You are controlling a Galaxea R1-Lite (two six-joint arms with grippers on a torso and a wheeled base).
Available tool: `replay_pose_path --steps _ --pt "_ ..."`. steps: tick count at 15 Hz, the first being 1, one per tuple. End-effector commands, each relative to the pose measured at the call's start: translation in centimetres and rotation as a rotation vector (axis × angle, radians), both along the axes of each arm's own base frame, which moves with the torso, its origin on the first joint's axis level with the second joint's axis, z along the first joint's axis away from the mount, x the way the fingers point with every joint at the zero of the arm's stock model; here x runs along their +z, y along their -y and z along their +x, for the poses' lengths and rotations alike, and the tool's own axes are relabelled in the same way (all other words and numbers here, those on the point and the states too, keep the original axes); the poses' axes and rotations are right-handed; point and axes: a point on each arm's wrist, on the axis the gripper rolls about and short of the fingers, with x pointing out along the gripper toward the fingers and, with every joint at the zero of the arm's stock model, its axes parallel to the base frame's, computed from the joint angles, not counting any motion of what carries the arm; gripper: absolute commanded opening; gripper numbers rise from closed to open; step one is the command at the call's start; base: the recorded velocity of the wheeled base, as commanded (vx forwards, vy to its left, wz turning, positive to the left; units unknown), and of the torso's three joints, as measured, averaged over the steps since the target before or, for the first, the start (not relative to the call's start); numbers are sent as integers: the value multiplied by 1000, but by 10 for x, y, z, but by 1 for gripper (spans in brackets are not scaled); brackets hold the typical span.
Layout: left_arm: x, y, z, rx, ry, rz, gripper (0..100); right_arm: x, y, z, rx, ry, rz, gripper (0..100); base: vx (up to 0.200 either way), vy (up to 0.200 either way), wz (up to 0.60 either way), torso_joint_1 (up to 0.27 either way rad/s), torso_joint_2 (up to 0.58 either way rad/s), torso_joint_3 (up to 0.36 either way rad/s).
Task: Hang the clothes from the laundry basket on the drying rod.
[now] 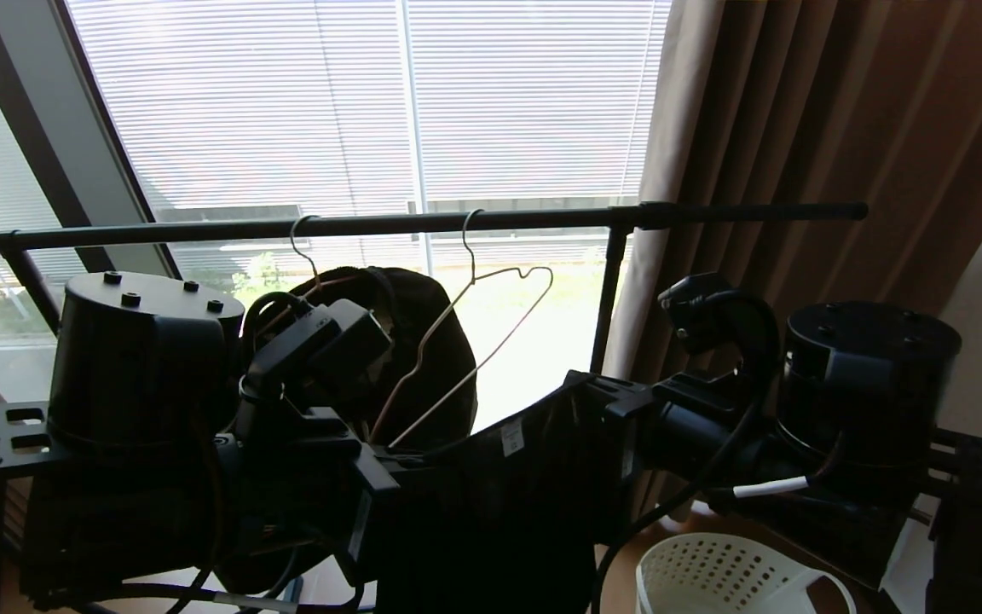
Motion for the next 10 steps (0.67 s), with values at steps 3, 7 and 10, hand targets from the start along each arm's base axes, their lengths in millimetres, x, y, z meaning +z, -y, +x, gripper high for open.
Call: replay_pose_path --steps 3,7,10 --pt "-4 -1 -1 -7 5 20 100 11 1 -2 -20 31 26 0 0 0 0 0 0 0" --pt "-4 -18 0 46 19 24 100 10 44 -3 -181 37 13 0 0 0 0 0 0 0" --pt "0 -31 37 146 79 72 100 0 67 -3 -208 13 -6 0 0 0 0 0 0 0"
